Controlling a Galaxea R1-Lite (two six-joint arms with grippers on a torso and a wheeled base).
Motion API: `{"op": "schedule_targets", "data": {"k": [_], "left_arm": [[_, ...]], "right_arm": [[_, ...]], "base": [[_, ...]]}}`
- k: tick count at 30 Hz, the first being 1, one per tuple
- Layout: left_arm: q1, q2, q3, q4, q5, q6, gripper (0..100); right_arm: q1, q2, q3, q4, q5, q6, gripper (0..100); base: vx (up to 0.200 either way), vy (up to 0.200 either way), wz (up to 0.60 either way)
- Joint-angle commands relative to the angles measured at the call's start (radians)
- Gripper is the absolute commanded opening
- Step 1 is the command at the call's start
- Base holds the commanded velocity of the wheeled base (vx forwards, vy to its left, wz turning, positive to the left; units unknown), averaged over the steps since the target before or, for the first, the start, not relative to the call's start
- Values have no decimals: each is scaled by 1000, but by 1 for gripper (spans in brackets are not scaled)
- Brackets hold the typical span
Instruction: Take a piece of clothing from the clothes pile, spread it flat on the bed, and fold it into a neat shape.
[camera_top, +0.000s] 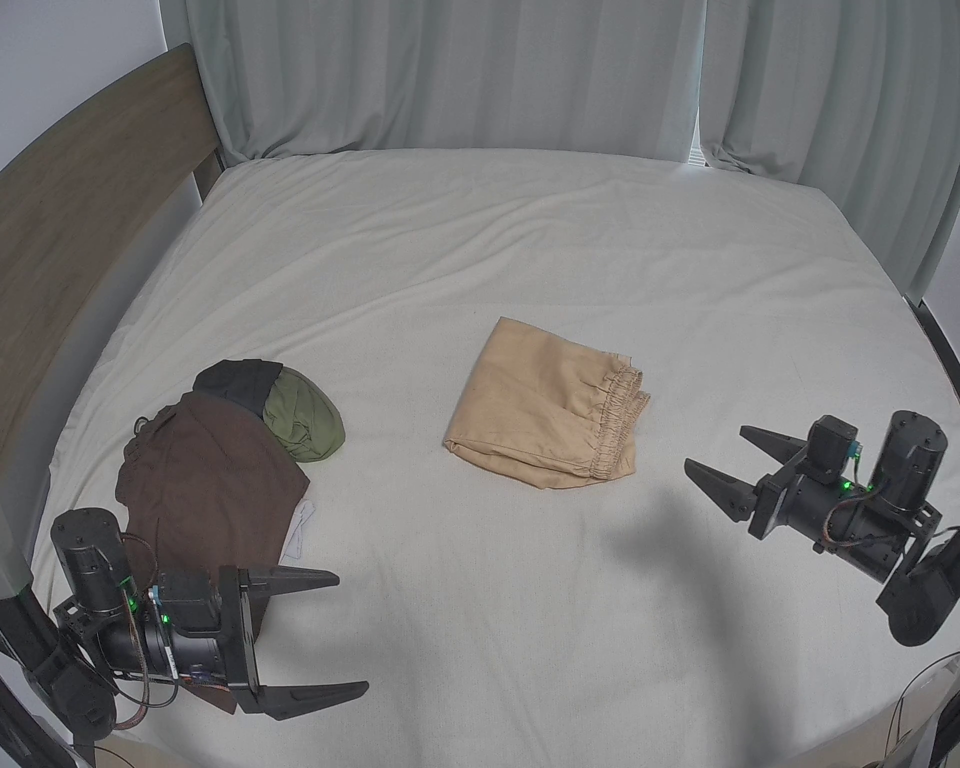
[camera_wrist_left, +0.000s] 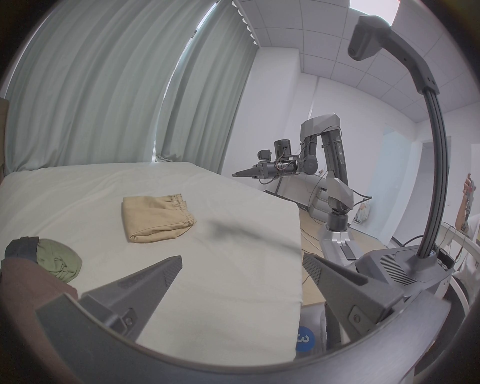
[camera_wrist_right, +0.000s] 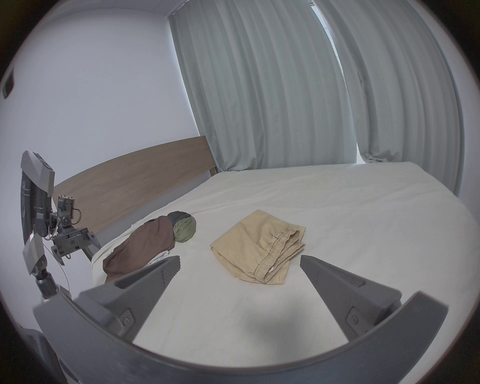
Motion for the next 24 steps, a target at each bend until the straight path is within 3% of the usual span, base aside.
{"op": "schedule_targets", "data": {"k": [1,9,12,15,20,24], "left_arm": [[-49,-73,17,35,-1,24,100],[-109,-180,17,36,4,28,100],[-189,-247,17,44,24,15,100],[-236,-284,17,76,28,13,100],[-244,-346,17,125,30,12,100],[-233,-402,17,154,30,10,100]], "right_arm": [[-11,-188,91,13,-2,0,100],[-87,-411,229,15,0,-5,100],[-172,-529,306,25,6,-9,100],[-204,-622,306,70,8,-17,100],[-207,-808,306,216,6,-63,100],[-201,-977,286,415,8,-65,100]], "base": [[0,0,0],[0,0,0],[0,0,0],[0,0,0],[0,0,0],[0,0,0]]}}
